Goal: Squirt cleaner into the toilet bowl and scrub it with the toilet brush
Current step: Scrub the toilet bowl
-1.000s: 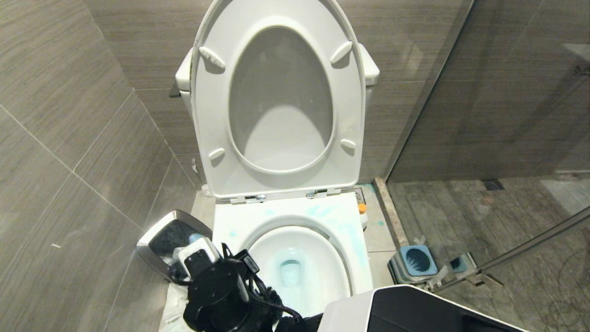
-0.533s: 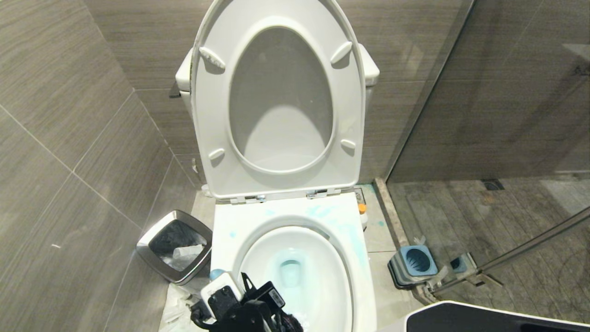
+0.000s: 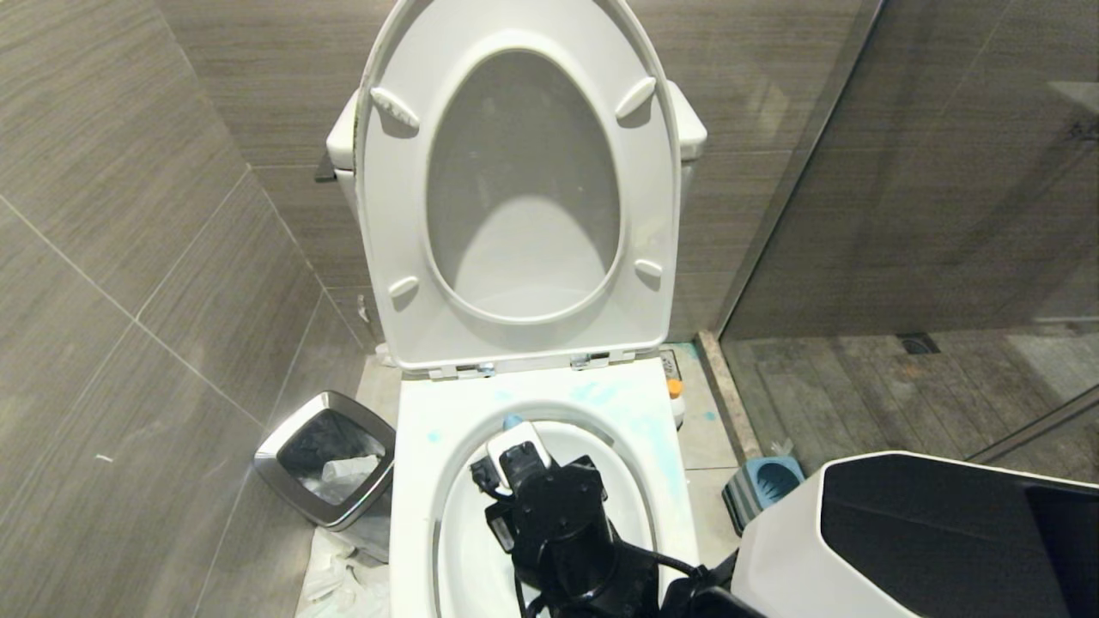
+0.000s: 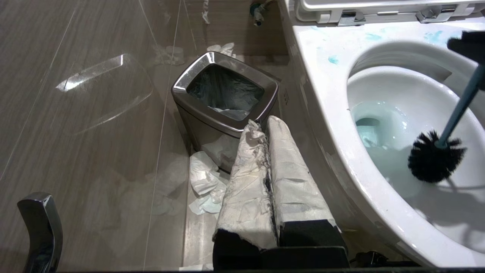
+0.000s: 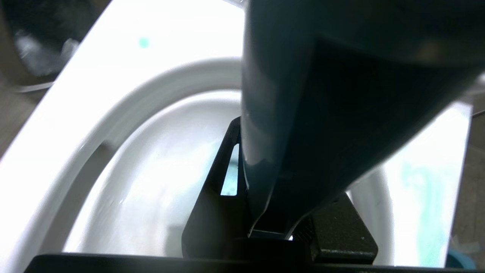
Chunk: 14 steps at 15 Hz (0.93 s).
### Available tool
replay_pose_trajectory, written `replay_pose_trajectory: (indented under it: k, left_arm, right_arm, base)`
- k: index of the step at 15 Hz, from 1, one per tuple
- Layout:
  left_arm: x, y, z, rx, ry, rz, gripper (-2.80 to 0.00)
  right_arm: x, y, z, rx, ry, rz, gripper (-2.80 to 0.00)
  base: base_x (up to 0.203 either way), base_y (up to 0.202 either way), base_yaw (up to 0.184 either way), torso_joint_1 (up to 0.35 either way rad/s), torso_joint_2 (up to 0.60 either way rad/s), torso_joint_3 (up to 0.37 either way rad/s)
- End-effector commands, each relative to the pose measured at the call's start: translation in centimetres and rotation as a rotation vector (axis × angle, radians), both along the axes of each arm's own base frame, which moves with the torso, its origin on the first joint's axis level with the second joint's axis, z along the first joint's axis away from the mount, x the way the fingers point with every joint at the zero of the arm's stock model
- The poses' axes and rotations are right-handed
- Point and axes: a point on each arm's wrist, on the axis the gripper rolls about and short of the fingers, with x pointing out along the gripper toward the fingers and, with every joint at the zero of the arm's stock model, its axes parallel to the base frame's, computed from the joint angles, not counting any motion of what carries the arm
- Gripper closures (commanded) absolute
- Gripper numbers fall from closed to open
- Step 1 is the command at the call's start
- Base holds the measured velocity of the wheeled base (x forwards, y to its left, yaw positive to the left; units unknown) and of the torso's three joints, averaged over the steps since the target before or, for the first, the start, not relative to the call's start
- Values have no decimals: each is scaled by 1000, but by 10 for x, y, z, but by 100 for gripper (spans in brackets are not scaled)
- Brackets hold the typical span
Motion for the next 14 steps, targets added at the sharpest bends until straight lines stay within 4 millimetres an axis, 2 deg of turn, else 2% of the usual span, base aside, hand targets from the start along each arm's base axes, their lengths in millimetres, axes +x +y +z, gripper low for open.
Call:
replay_pose_trajectory:
  k: [1, 9, 14]
  left_arm:
    - [0, 0, 0, 0, 2, -1, 0]
    - [0, 0, 0, 0, 1, 1, 0]
    - [0, 0, 0, 0, 1, 1, 0]
  right_arm:
    - [26, 2, 1, 21, -30, -35, 0]
    - [59, 48, 2, 65, -136, 6, 0]
    - [64, 53, -8, 61, -130, 10, 0]
  base:
    - [0, 0, 0, 0, 0, 0]
    - [0, 0, 0, 0, 0, 0]
    - [0, 0, 0, 0, 0, 0]
